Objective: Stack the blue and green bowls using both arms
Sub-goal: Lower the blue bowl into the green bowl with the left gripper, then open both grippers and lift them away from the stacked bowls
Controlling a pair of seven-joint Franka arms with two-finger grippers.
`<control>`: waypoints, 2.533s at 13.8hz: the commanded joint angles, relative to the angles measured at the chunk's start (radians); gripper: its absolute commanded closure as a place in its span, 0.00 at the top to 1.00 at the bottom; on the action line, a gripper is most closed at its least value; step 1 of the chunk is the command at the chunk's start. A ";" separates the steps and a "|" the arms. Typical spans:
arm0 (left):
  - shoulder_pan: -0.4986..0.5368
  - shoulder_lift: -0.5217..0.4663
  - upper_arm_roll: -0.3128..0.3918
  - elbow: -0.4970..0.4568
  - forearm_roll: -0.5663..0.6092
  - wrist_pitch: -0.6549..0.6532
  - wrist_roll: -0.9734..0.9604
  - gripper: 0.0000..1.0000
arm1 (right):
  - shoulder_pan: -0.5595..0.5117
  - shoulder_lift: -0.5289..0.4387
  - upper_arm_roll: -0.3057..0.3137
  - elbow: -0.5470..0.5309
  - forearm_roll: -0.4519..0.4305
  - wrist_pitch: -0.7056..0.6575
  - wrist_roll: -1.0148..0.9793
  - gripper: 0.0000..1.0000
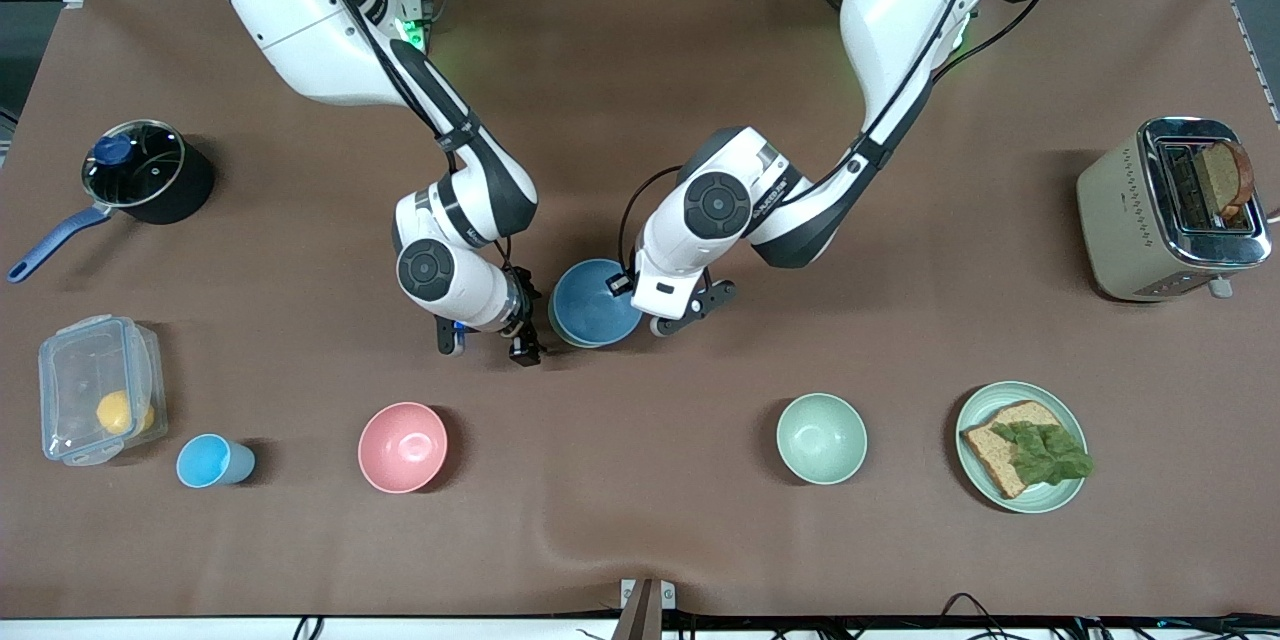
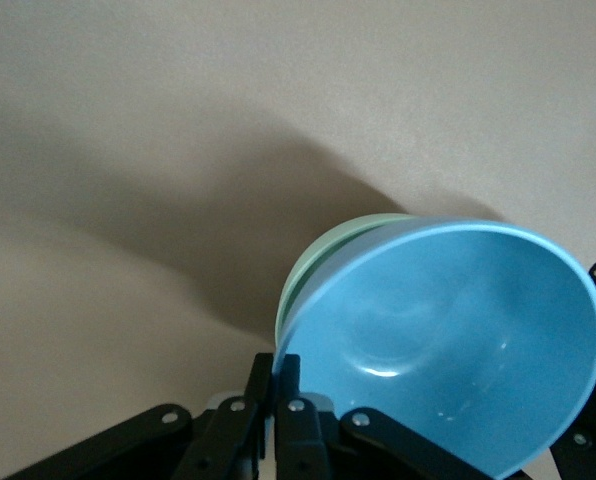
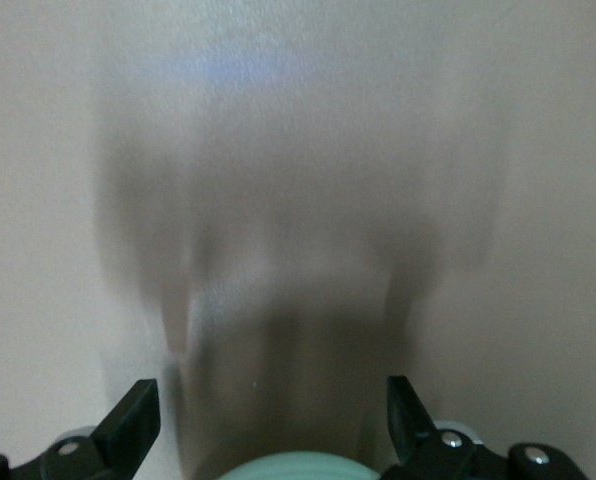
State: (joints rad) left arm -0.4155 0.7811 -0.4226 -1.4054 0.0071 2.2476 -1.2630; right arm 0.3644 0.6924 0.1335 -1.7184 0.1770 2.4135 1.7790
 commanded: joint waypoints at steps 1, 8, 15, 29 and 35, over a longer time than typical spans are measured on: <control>-0.029 0.023 0.013 0.029 -0.007 0.030 -0.024 0.00 | -0.002 0.010 -0.002 0.011 -0.027 0.001 0.028 1.00; -0.095 0.040 0.079 0.029 -0.010 0.061 -0.026 0.00 | -0.001 0.013 -0.002 0.013 -0.039 0.001 0.030 1.00; -0.111 0.058 0.085 0.029 -0.007 0.073 -0.024 0.00 | 0.018 0.024 0.001 0.016 -0.037 0.042 0.056 1.00; -0.080 -0.015 0.096 0.022 0.002 0.052 -0.021 1.00 | 0.019 0.021 0.006 0.037 -0.054 0.030 0.069 1.00; 0.130 -0.327 0.097 -0.009 0.068 -0.309 0.142 1.00 | -0.018 0.003 0.008 0.247 -0.202 -0.353 -0.004 1.00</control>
State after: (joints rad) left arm -0.3451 0.5736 -0.3231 -1.3549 0.0519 2.0492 -1.2016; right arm 0.3694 0.7010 0.1319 -1.5452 0.0073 2.1631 1.8112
